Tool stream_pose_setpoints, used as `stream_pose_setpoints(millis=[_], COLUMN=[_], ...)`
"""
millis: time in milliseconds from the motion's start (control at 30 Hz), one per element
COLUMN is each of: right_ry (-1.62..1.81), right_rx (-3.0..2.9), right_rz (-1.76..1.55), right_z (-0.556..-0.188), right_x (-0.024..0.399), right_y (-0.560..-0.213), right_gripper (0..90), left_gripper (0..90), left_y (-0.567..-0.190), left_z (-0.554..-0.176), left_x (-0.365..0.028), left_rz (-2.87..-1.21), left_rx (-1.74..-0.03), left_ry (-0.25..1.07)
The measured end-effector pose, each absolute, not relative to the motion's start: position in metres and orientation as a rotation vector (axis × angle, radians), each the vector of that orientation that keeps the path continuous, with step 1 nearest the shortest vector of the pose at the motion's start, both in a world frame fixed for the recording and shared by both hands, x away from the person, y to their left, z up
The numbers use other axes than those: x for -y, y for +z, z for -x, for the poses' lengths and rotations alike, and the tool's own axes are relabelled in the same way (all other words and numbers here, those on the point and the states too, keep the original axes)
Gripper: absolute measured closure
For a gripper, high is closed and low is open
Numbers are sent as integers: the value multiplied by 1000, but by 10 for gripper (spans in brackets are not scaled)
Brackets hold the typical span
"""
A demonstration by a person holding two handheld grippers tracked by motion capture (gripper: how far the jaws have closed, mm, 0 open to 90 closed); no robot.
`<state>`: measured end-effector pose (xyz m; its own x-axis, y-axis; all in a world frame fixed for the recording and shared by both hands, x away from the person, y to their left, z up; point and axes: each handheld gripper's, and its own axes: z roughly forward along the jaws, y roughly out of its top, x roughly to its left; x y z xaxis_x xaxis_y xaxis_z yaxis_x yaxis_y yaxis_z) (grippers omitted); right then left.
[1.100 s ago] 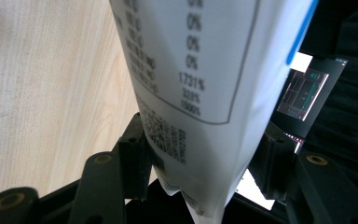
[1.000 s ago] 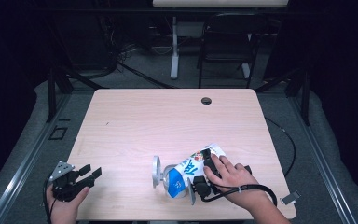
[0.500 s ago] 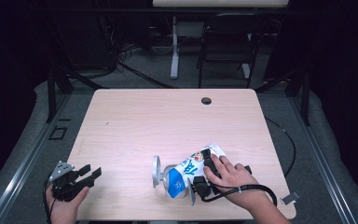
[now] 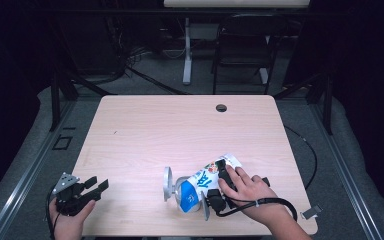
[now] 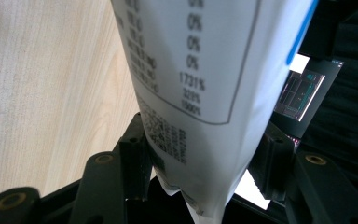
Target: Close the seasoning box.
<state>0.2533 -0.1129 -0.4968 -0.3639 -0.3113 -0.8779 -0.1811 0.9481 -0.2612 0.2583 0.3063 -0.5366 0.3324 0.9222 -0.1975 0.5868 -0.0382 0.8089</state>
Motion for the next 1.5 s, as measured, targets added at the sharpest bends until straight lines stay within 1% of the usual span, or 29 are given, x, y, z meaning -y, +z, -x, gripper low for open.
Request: stream_pose_setpoints(millis=[1500], right_ry=[-175], right_rx=[-1937], right_rz=[384], right_z=[-252], right_x=[111], right_y=[-495], right_gripper=[485], left_gripper=[491], left_y=[-538], left_z=[-259], left_x=[-307], left_rz=[-1729], left_rx=[-1358], left_ry=[487])
